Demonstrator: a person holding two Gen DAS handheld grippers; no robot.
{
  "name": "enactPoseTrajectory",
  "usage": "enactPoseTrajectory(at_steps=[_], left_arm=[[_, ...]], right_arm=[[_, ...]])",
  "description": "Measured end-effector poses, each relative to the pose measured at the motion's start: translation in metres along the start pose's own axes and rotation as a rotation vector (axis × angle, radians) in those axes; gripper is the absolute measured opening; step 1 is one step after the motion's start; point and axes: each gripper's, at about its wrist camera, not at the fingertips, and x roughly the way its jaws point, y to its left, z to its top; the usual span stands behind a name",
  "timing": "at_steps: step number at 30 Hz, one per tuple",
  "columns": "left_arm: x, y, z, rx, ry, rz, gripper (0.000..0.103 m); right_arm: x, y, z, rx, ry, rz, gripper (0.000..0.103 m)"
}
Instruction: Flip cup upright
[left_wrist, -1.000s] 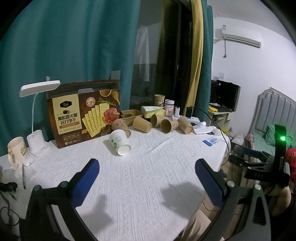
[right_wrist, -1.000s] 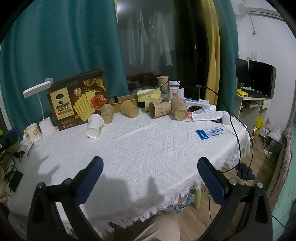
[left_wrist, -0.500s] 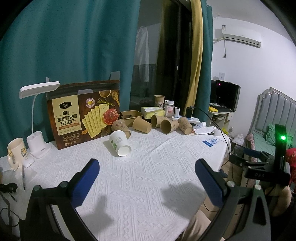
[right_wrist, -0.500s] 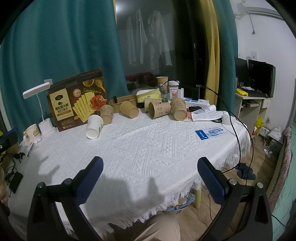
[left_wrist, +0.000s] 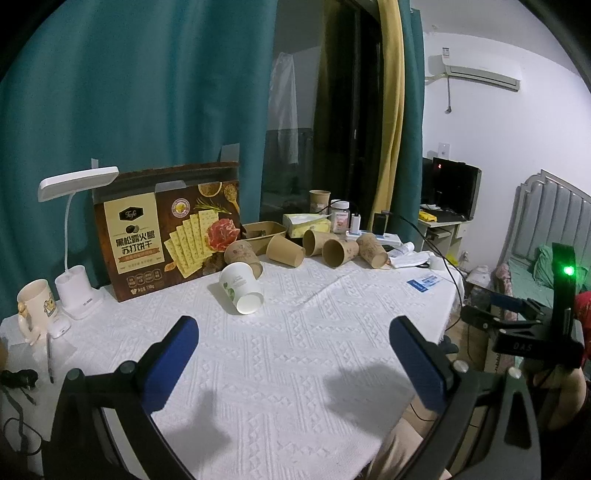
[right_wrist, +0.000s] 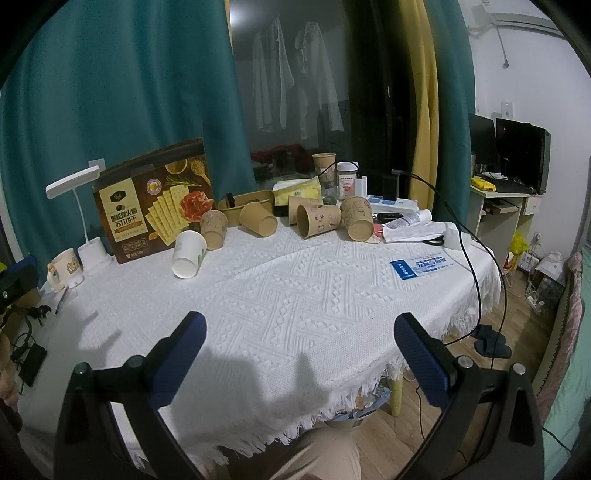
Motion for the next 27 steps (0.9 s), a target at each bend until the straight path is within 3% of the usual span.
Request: enactPoseTrajectory(at_steps=[23, 27], left_arm=[[0.005, -0.005, -0.002, 0.014, 0.002, 0.012, 0.103], [0.019, -0.006, 0.002, 0.023, 0.034, 0.017, 0.103]], right_arm=[[0.003, -0.002, 0.000, 0.005, 0.002, 0.003, 0.101], [0.011, -0.006, 0.005, -0.016, 0.006, -0.007, 0.101]])
